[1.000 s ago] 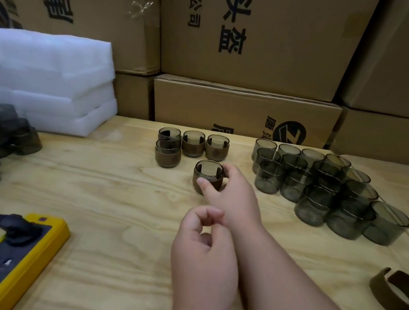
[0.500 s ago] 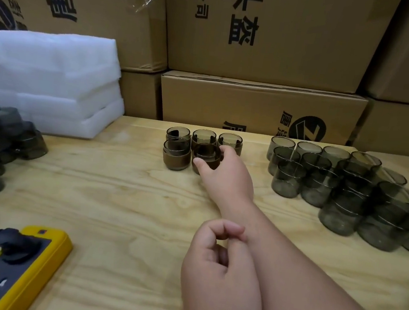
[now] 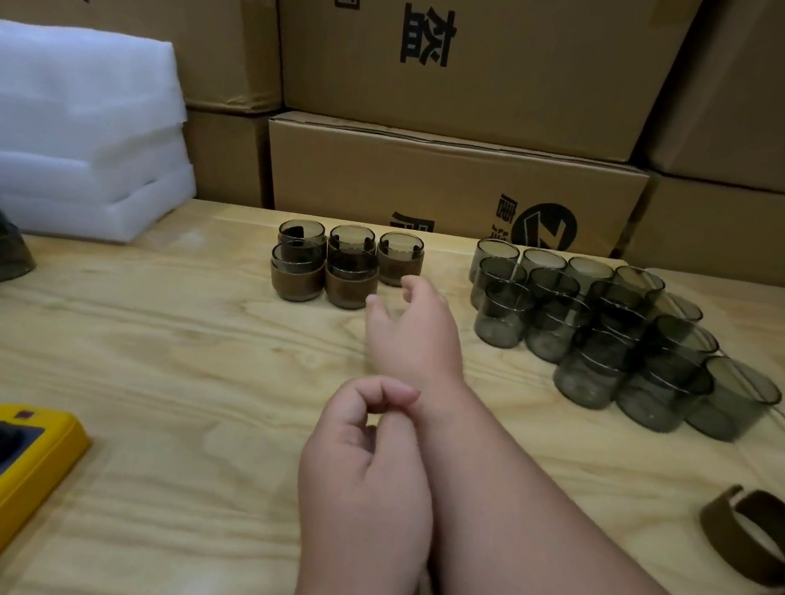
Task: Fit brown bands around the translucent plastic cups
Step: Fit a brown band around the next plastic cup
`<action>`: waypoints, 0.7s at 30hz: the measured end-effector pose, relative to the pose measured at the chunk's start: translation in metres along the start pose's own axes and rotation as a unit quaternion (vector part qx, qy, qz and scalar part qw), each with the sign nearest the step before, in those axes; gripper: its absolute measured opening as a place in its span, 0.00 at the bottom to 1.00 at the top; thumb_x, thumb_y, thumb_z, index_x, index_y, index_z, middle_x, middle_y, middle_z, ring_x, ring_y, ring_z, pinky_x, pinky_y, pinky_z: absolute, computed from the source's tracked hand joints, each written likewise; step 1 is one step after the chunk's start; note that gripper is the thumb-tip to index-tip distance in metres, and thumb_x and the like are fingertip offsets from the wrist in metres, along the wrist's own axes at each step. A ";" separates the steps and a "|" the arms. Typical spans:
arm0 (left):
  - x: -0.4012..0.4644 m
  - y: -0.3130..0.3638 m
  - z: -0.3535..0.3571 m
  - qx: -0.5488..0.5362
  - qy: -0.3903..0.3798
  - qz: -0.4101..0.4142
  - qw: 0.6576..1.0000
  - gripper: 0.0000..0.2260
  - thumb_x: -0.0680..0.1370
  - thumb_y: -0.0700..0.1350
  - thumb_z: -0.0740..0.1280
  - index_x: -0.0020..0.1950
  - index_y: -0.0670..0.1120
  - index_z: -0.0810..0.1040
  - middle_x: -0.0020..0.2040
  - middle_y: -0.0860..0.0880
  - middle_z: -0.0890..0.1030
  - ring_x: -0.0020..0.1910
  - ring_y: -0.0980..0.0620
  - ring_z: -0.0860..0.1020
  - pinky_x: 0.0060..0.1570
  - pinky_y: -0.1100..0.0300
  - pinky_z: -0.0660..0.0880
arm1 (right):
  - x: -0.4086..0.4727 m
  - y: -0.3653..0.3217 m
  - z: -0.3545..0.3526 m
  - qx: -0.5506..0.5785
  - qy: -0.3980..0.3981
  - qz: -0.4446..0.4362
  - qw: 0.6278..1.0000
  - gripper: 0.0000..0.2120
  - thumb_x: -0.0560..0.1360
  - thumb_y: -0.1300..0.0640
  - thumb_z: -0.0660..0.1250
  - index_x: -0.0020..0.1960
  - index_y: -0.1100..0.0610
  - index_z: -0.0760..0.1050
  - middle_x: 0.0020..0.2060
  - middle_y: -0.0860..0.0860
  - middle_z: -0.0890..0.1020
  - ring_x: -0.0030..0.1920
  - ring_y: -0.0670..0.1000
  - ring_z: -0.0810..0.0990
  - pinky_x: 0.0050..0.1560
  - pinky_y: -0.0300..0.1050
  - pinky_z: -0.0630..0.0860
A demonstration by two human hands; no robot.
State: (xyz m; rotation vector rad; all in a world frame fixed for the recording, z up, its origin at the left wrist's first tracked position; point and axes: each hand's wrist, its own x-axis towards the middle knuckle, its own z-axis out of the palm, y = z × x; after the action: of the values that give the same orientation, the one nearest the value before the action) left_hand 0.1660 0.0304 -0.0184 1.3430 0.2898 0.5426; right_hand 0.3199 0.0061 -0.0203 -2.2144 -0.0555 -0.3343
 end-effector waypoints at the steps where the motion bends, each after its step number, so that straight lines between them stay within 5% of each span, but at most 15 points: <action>1: -0.001 0.001 0.000 -0.002 -0.002 0.002 1.000 0.10 0.74 0.42 0.63 0.41 0.56 0.81 0.29 0.52 0.78 0.25 0.52 0.68 0.30 0.58 0.66 | -0.005 0.004 -0.007 -0.004 0.000 0.006 1.000 0.25 0.79 0.45 0.65 0.74 0.50 0.69 0.70 0.48 0.75 0.67 0.51 0.76 0.65 0.49 0.73; 5: -0.001 0.002 0.000 0.018 -0.008 0.024 1.000 0.16 0.77 0.37 0.62 0.42 0.57 0.81 0.40 0.53 0.84 0.32 0.51 0.73 0.36 0.52 0.70 | -0.032 0.020 -0.041 0.018 0.030 0.041 0.999 0.20 0.78 0.50 0.64 0.69 0.49 0.74 0.65 0.45 0.77 0.62 0.48 0.77 0.56 0.42 0.70; 8: -0.002 0.000 -0.001 0.031 -0.012 0.016 0.999 0.19 0.79 0.33 0.61 0.43 0.57 0.81 0.42 0.53 0.84 0.31 0.53 0.73 0.36 0.53 0.69 | -0.055 0.034 -0.069 0.088 0.106 0.094 0.986 0.09 0.76 0.52 0.63 0.55 0.45 0.78 0.42 0.38 0.83 0.44 0.39 0.80 0.42 0.39 0.72; 11: -0.004 0.001 -0.001 0.035 -0.014 0.016 0.999 0.19 0.79 0.33 0.62 0.43 0.57 0.81 0.42 0.54 0.84 0.28 0.57 0.71 0.31 0.57 0.69 | -0.073 0.045 -0.093 0.102 0.174 0.130 0.971 0.14 0.75 0.52 0.61 0.59 0.41 0.73 0.32 0.35 0.80 0.30 0.42 0.78 0.33 0.43 0.73; 14: -0.004 0.001 0.000 0.036 -0.020 0.014 0.999 0.20 0.79 0.34 0.62 0.41 0.59 0.80 0.41 0.55 0.84 0.28 0.58 0.71 0.31 0.62 0.70 | -0.081 0.050 -0.111 0.076 0.200 0.179 0.960 0.24 0.77 0.52 0.61 0.72 0.39 0.65 0.31 0.44 0.81 0.33 0.47 0.80 0.33 0.49 0.78; 17: -0.004 0.002 0.001 0.035 -0.023 0.017 0.999 0.20 0.79 0.34 0.62 0.41 0.59 0.80 0.40 0.56 0.83 0.27 0.57 0.71 0.29 0.64 0.70 | -0.083 0.049 -0.118 0.040 0.155 0.192 0.968 0.23 0.78 0.50 0.61 0.72 0.42 0.69 0.38 0.46 0.83 0.40 0.50 0.82 0.45 0.55 0.82; 21: -0.005 0.003 0.002 0.034 -0.024 0.013 0.999 0.20 0.79 0.33 0.62 0.42 0.59 0.80 0.40 0.55 0.84 0.29 0.57 0.72 0.33 0.58 0.70 | -0.095 0.049 -0.114 0.020 0.133 0.166 0.977 0.23 0.76 0.50 0.60 0.71 0.41 0.69 0.30 0.39 0.81 0.33 0.44 0.80 0.35 0.46 0.77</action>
State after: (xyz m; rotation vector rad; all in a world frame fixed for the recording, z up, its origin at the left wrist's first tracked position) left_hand 0.1625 0.0260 -0.0159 1.4263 0.2536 0.5258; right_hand 0.2107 -0.1062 -0.0156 -2.0752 0.4430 -0.4336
